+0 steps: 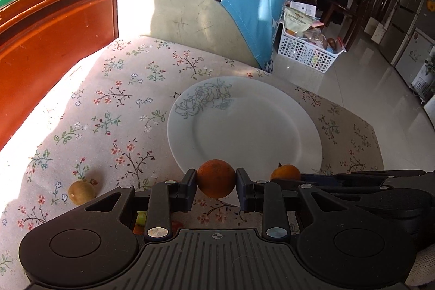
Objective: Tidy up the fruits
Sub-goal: 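Carry both held tangerines over the white plate, then lower the tangerines onto the plate and open both grippers, then grasp a tangerine with the left gripper while the right gripper grasps a green lime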
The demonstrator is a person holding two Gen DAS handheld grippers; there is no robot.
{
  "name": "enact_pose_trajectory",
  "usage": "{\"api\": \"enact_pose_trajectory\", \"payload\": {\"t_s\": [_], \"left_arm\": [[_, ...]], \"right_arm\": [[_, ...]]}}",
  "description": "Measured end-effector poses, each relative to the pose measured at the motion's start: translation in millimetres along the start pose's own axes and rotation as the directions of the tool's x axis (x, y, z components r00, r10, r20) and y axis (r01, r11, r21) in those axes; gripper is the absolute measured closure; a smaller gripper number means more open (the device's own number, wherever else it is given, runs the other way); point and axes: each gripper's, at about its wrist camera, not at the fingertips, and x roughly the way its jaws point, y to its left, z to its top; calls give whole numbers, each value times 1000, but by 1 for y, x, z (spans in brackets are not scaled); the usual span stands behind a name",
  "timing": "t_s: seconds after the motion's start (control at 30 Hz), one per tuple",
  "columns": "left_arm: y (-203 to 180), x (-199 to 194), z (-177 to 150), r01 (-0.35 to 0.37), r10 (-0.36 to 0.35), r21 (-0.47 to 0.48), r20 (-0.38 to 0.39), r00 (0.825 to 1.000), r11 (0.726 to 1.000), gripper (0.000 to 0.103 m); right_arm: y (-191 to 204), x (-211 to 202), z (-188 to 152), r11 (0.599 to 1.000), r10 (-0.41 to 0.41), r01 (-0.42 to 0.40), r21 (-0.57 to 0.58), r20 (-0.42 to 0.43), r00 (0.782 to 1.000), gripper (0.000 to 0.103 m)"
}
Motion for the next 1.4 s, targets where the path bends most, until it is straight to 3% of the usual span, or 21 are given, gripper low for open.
{"api": "enact_pose_trajectory", "payload": {"t_s": [0.27,0.33,0.43,0.73,1.03,1.4], "left_arm": [[-5,10,9,7,-7,-2,-5,1000,1000,71],[-7,7,10,-2,2,8,1,1000,1000,68],[-5,4,12,-9,9,-2,5,1000,1000,53],[11,-12,11,-48,48,-23,-8,999,999,35],[30,-31,-2,-89,88,-29,-35,996,996,33],[59,-55,-13,-143,139,-68,-52,989,987,33]], "right_arm": [[-10,-1,4,999,-6,6,36,8,1000,69],[-11,-2,4,999,-11,11,40,11,1000,69],[-12,-6,4,999,-8,7,51,15,1000,68],[0,-12,0,998,56,-56,37,0,998,64],[23,-14,-11,989,136,-139,-53,-45,990,61],[53,-11,-39,960,229,-253,-123,-182,956,61]]}}
